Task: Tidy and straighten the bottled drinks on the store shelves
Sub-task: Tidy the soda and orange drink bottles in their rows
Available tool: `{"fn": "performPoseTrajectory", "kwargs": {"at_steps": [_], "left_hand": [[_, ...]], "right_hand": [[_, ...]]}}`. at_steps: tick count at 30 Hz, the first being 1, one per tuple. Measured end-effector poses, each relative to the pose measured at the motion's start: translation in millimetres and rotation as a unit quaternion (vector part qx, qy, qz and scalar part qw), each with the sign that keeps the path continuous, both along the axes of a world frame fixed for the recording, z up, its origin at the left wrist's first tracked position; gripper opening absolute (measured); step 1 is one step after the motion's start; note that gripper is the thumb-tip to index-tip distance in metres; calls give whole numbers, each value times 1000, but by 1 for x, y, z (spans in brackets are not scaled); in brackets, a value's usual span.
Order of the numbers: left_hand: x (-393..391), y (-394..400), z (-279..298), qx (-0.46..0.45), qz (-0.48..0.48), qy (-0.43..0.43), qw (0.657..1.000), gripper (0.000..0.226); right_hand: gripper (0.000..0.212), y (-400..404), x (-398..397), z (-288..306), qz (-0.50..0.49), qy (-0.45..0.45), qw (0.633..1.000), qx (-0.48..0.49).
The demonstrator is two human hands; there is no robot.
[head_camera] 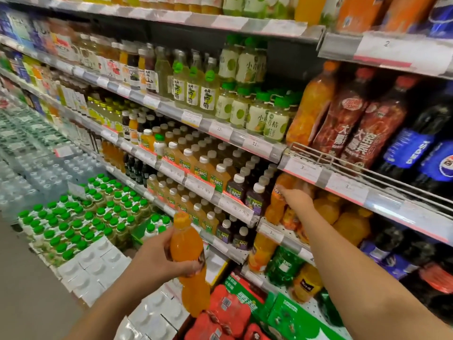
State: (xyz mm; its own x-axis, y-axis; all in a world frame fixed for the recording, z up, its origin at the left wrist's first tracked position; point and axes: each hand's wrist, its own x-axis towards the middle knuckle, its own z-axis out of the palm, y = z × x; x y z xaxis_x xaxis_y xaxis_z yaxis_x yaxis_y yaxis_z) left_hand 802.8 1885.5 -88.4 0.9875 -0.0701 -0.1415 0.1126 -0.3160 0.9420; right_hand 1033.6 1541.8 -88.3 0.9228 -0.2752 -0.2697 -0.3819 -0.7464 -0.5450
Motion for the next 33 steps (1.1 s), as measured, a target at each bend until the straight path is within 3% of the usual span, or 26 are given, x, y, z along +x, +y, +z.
{"fn": "performPoseTrajectory", "kwargs": {"at_steps": [8, 14, 33], "left_hand": [[50, -1, -13, -1, -63, 13, 998, 73], [70, -15, -14, -7, -105, -14, 994, 50], [73, -27, -22, 11, -141, -3, 990, 61]], "right_hand": [[52, 2, -10, -9, -3, -62, 998, -17], [50, -2, -22, -14, -1, -120, 992, -48], [44, 6, -38, -13, 1, -169, 982, -85]]}}
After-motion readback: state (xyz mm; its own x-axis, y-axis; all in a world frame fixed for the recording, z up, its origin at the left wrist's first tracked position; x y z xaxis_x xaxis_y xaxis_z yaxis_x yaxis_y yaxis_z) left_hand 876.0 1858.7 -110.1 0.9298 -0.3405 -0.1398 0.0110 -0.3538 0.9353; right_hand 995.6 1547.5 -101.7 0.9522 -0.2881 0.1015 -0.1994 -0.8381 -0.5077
